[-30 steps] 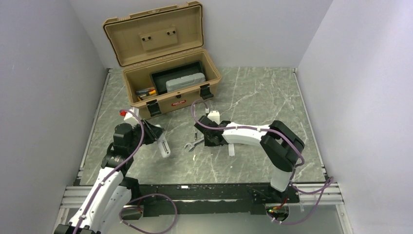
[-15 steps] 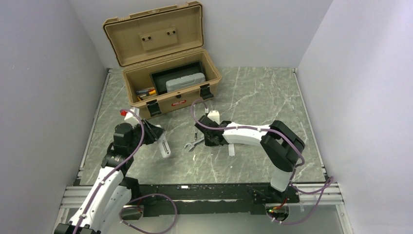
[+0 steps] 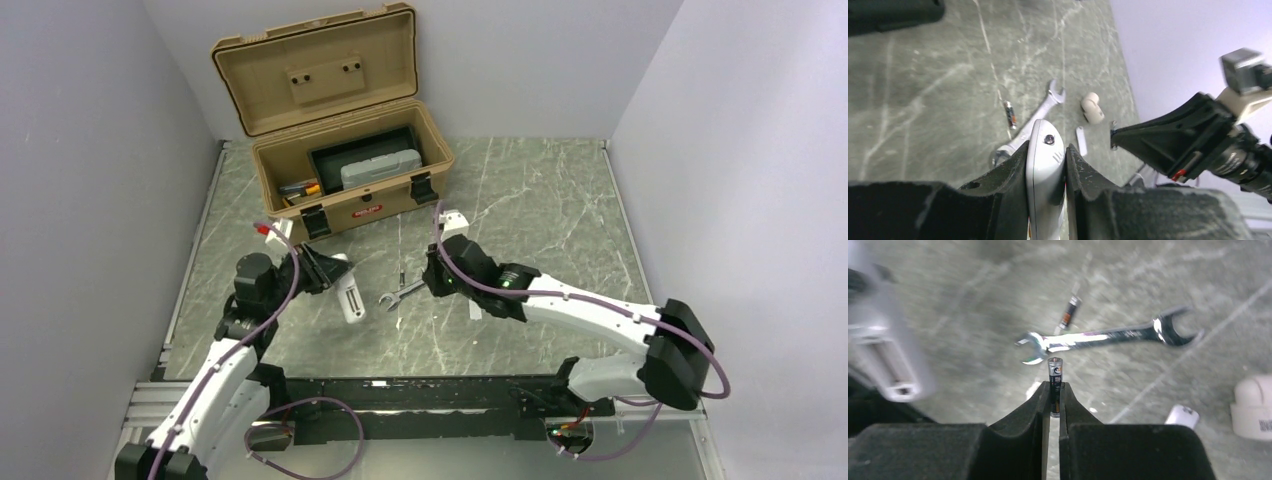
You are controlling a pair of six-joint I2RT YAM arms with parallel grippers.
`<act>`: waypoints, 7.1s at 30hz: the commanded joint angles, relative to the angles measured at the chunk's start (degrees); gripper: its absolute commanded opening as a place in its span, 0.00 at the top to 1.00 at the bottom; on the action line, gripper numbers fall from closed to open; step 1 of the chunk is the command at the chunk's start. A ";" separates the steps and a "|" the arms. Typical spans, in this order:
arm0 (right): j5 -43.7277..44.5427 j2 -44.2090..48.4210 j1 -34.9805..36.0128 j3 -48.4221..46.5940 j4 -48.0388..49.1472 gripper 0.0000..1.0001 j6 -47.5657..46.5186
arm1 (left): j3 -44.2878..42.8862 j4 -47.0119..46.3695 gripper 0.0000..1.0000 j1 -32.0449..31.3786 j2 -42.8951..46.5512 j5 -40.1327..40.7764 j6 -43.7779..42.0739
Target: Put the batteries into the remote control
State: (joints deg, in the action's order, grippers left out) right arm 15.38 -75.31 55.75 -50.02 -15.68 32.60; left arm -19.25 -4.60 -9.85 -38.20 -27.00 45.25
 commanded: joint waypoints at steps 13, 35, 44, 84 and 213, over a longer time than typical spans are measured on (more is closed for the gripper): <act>1.02 4.86 10.34 0.67 16.63 1.00 -1.61 | 2.83 -19.72 1.00 -14.98 -4.32 7.41 12.71; 1.42 5.52 13.71 4.29 23.41 1.00 -3.32 | 6.00 -24.49 1.00 -23.30 -0.86 25.78 19.52; 2.22 3.86 14.67 5.26 26.81 1.00 -4.17 | 6.32 -24.38 1.00 -23.50 -0.30 25.27 20.29; 2.14 1.40 14.83 6.43 31.25 1.00 -7.98 | 7.17 -23.13 1.00 -23.57 -0.16 23.43 23.31; -36.62 24.51 8.63 14.44 31.23 0.63 -38.33 | 3.46 -43.58 1.00 -23.62 -15.10 -10.77 31.87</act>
State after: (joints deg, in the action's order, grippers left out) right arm -17.06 -49.47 64.66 -32.97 11.46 -5.41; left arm -14.04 -42.70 -33.26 -53.06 -35.94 75.99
